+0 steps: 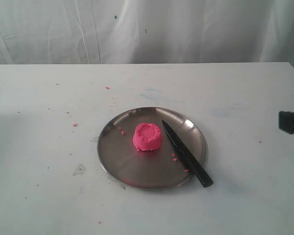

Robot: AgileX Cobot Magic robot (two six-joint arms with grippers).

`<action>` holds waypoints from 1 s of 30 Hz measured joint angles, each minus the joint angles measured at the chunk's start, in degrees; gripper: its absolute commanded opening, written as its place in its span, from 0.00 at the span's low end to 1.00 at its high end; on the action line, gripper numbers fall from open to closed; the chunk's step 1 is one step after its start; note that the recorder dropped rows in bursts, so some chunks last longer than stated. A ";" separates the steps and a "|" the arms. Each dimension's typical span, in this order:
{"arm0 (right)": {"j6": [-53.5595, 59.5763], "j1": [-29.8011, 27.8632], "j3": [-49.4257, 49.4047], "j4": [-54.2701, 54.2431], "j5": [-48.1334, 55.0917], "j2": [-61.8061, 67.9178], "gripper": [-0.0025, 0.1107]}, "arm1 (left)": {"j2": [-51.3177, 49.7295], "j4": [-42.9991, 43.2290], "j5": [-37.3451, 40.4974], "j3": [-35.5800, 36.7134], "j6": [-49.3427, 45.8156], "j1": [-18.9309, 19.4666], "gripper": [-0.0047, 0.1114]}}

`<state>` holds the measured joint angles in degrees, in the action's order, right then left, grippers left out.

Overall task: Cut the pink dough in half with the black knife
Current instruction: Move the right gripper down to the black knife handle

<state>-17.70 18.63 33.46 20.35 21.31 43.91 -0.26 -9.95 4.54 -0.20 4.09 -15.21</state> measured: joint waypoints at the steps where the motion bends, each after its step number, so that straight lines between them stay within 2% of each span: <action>1: 0.85 0.69 0.00 -1.34 0.69 1.12 0.02 | 0.00 0.00 0.00 0.00 0.00 0.00 0.04; 5: 6.55 2.65 0.00 -7.86 1.17 5.50 0.02 | 0.00 0.00 0.00 0.00 0.00 0.00 0.04; 7: 15.89 3.33 0.00 -17.36 1.33 8.52 0.02 | 0.00 0.00 0.00 0.00 0.00 0.00 0.04; 8: 27.45 3.33 0.00 -28.25 2.32 10.74 0.02 | 0.00 0.00 0.00 0.00 0.00 0.00 0.04; 9: 33.22 3.08 0.00 -35.17 2.98 11.68 0.02 | 0.00 0.00 0.00 0.00 0.00 0.00 0.04; 10: 49.99 1.27 0.00 -51.52 5.67 14.25 0.02 | 0.00 0.00 0.00 0.00 0.00 0.00 0.04; 11: 56.93 0.09 0.00 -58.16 7.45 15.40 0.02 | 0.00 0.00 0.00 0.00 0.00 0.00 0.04; 12: 71.83 -3.70 0.00 -72.43 11.14 19.04 0.02 | 0.00 0.00 0.00 0.00 0.00 0.00 0.04; 14: 83.45 -9.48 0.00 -84.51 13.29 24.13 0.03 | 0.00 0.00 0.00 0.00 0.00 0.00 0.04; 16: 86.29 -13.67 0.95 -87.86 13.18 29.34 0.11 | 0.00 0.00 0.00 0.00 0.00 0.00 0.04; 20: 87.43 -14.73 5.13 -89.37 17.88 37.43 0.36 | 0.00 0.00 0.00 0.00 0.00 0.00 0.04; 22: 87.96 -14.73 7.36 -89.37 18.75 40.65 0.39 | 0.00 0.00 0.00 0.00 0.00 0.00 0.04; 30: 89.78 -13.74 13.40 -87.00 20.47 51.76 0.39 | 0.00 0.00 0.00 0.00 0.00 0.00 0.04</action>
<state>72.08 4.90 46.86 -66.65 41.78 95.67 -0.26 -9.95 4.54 -0.20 4.09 -15.21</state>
